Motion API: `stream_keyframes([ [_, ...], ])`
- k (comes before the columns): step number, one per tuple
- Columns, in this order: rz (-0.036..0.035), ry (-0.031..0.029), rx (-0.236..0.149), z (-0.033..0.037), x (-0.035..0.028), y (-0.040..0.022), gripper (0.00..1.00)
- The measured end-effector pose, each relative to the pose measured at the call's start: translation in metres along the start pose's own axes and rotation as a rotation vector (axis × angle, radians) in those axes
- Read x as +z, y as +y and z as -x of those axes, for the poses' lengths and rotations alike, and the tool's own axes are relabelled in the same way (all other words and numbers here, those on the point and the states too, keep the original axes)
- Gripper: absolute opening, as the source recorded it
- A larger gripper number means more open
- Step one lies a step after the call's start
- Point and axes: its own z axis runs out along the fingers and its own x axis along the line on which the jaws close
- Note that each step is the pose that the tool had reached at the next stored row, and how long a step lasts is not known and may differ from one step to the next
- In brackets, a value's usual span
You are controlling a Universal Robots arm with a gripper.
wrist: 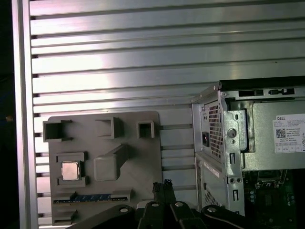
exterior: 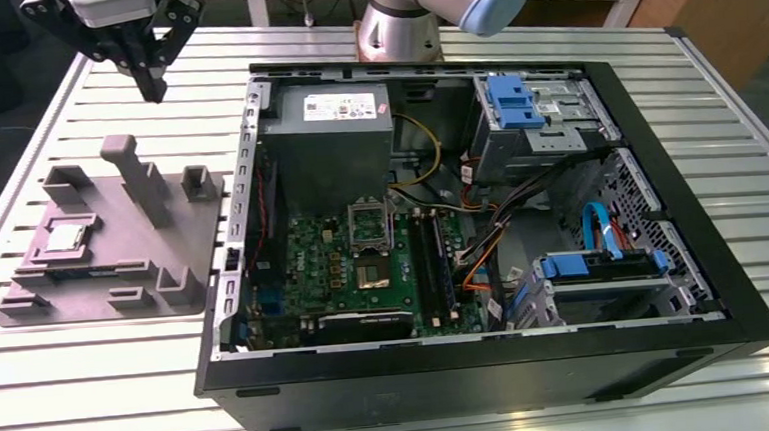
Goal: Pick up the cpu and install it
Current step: 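Reach for the cpu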
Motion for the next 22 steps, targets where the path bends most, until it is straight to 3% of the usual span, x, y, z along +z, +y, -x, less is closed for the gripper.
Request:
stream_keyframes([
  [22,0.0,0.0001,0.0,-0.008,0.0008,-0.0006,0.1],
])
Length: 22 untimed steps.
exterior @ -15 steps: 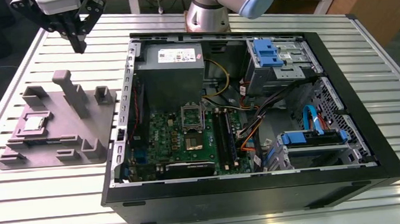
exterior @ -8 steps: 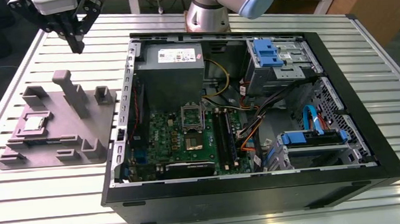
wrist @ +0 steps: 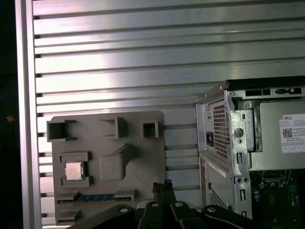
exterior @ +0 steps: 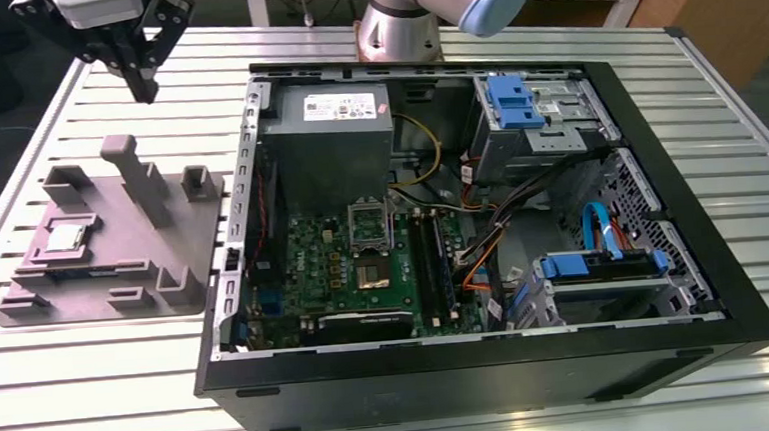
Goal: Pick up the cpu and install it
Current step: 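Reach for the cpu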
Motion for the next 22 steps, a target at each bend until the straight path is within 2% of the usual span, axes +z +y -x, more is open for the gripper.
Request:
stream_keyframes([
  [9,0.0001,-0.0001,0.0,-0.0069,0.0007,-0.0006,0.1],
  [22,0.0,0.0,0.0,-0.0125,0.0011,-0.001,0.1],
])
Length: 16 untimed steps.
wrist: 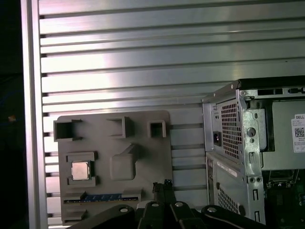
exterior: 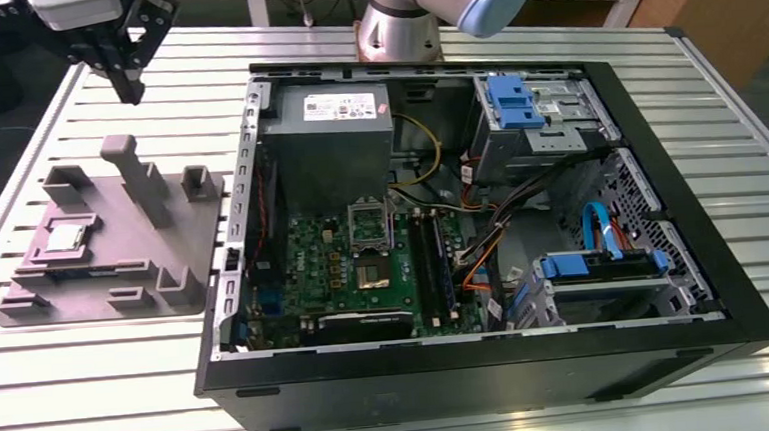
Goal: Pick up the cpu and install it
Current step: 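Reach for the cpu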
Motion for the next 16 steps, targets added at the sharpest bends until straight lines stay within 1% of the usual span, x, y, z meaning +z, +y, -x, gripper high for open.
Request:
stream_keyframes([
  [5,0.0,0.0,0.0,-0.0091,0.0003,-0.0007,0.1],
  [12,0.0,0.0,0.0,-0.0101,0.0003,-0.0008,0.1],
  [16,0.0,0.0,0.0,-0.0119,0.0004,-0.0009,0.1],
])
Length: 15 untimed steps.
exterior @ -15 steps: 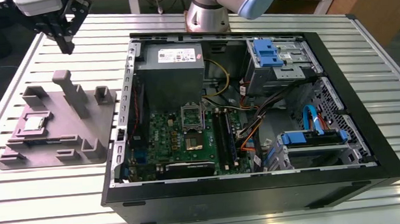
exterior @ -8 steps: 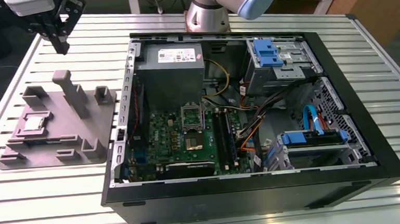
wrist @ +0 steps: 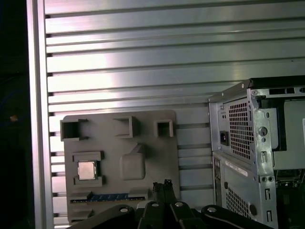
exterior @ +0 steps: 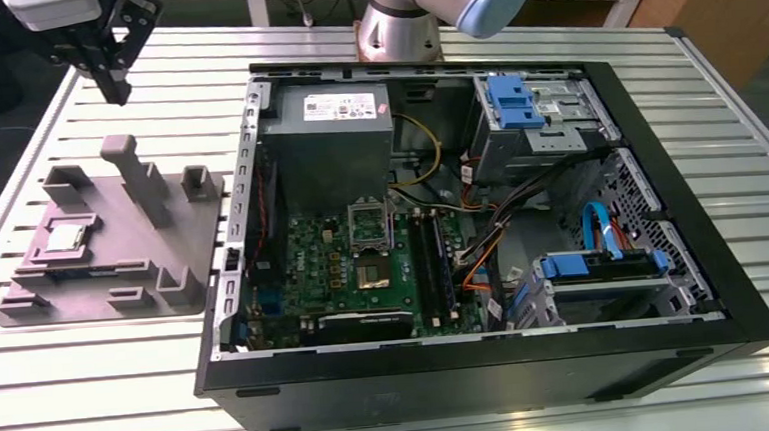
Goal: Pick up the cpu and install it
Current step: 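Reach for the cpu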
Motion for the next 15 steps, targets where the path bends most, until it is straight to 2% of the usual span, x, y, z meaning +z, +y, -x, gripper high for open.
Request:
stream_keyframes([
  [15,0.0001,-0.0001,0.0,-0.0086,0.0002,-0.0007,0.1],
])
